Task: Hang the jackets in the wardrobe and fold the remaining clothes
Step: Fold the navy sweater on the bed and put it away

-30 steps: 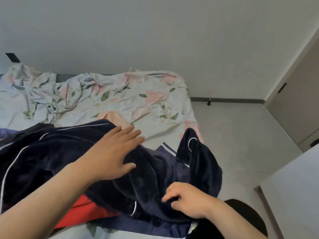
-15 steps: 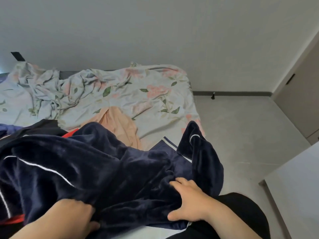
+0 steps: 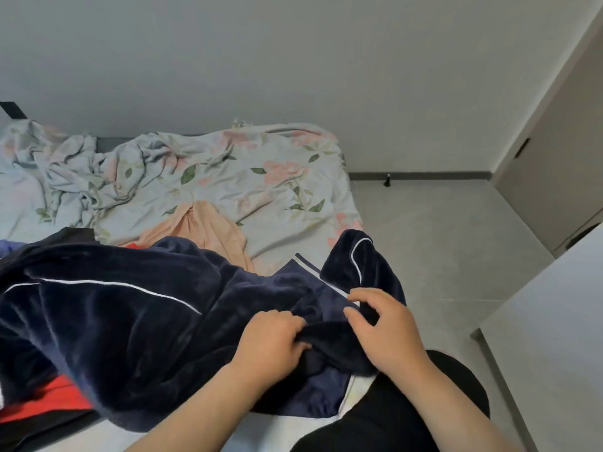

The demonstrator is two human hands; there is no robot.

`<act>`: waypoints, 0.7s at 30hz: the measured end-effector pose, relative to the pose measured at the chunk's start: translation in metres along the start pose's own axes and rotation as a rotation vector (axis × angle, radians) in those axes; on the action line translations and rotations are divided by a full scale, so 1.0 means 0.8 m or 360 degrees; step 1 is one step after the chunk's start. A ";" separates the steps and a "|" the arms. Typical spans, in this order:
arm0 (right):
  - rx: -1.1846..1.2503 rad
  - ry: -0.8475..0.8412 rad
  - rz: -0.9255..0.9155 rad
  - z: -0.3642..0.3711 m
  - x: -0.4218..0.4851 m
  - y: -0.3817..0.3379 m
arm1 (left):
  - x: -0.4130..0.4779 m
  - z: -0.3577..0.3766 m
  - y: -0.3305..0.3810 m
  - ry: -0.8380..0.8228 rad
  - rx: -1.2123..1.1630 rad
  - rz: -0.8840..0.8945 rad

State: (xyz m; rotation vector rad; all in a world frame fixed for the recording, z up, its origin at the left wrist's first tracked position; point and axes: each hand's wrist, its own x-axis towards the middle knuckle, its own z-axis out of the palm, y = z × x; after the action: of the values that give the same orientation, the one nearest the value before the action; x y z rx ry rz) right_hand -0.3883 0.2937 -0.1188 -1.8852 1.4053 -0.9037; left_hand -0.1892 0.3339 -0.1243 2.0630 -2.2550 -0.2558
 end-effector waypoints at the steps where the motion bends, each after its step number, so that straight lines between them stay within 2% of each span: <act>1: -0.0028 0.0124 -0.0015 -0.009 0.001 0.002 | 0.013 -0.007 -0.009 0.0121 -0.0122 -0.0112; 4: -0.0131 0.0364 -0.0054 -0.021 -0.001 0.010 | 0.050 -0.052 -0.066 0.0553 -0.0454 -0.0574; 6: -0.0136 0.0376 -0.0076 -0.015 -0.001 0.012 | 0.068 -0.095 -0.124 0.0778 -0.0598 -0.0876; 9: -0.0114 -0.0050 -0.0004 0.013 0.007 0.011 | 0.065 -0.151 -0.225 0.0940 -0.0437 -0.1259; 12: -0.0182 -0.0524 0.0096 0.053 0.020 0.016 | 0.025 -0.174 -0.312 0.0826 -0.0257 -0.1538; 15: -0.0152 -0.0772 0.0176 0.091 0.030 0.008 | -0.019 -0.166 -0.391 0.0660 -0.0261 -0.1662; 17: -0.0150 -0.0824 0.0115 0.114 0.034 -0.002 | -0.038 -0.158 -0.435 0.0632 -0.0362 -0.1740; 19: -0.0045 -0.0813 0.0121 0.136 0.042 -0.018 | -0.046 -0.167 -0.425 0.0817 -0.0340 -0.1775; 20: 0.0049 -0.0807 0.0161 0.146 0.046 -0.029 | -0.045 -0.175 -0.398 0.0946 -0.0280 -0.1695; 21: 0.0152 -0.0813 0.0188 0.155 0.051 -0.040 | -0.042 -0.183 -0.364 0.1065 -0.0133 -0.1459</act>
State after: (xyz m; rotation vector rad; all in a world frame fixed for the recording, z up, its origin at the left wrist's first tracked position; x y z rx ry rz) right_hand -0.2619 0.2716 -0.1582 -1.7739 1.1217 -0.3823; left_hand 0.1244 0.3330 -0.0287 2.4720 -0.8475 0.2651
